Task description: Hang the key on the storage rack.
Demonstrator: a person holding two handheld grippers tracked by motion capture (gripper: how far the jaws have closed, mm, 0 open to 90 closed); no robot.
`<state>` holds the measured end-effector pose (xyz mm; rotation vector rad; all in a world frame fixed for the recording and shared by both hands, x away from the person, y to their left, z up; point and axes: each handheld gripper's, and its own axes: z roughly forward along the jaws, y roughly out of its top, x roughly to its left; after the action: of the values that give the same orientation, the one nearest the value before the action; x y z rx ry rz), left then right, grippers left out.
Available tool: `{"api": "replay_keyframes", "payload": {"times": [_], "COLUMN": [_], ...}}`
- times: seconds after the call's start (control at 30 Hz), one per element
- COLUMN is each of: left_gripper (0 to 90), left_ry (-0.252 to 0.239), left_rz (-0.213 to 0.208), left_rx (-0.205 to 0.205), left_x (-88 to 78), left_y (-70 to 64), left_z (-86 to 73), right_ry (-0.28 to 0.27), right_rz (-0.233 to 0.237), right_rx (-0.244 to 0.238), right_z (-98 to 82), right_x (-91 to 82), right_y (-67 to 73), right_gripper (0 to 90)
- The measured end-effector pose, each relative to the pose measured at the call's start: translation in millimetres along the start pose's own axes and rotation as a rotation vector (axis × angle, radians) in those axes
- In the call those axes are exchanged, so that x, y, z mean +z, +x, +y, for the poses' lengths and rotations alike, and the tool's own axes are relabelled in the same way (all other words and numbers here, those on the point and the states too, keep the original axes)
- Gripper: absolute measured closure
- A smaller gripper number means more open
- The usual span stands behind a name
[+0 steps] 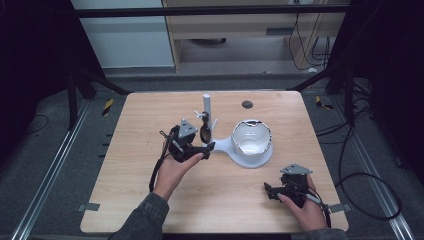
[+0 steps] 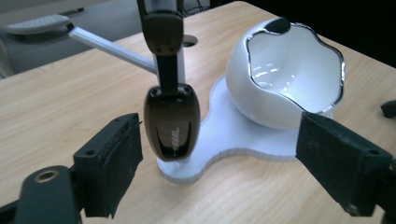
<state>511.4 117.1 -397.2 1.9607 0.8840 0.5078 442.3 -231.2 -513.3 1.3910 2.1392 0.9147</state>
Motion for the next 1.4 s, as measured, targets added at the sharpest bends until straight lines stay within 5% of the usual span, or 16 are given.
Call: {"api": "replay_keyframes", "payload": {"times": [0.63, 1.1, 1.4], "left_gripper": [6.8, 6.5, 6.7], "left_ry": [0.042, 0.096, 0.141], "left_rz": [-0.019, 0.005, 0.063], "left_rx": [0.087, 0.035, 0.015], "left_x": [-22.0, -39.8, -55.5], "left_y": [-5.8, 11.5, 40.9], "left_z": [-28.0, -69.9, -88.7], "right_ry": [-0.001, -0.001, -0.001], "right_rz": [-0.002, -0.005, -0.005], "right_rx": [-0.003, -0.002, -0.002], "right_z": [-0.3, -0.5, -0.6], "right_x": [-0.3, -0.4, -0.4], "right_y": [0.1, 0.3, 0.4], "right_gripper": [0.4, 0.4, 0.4]}}
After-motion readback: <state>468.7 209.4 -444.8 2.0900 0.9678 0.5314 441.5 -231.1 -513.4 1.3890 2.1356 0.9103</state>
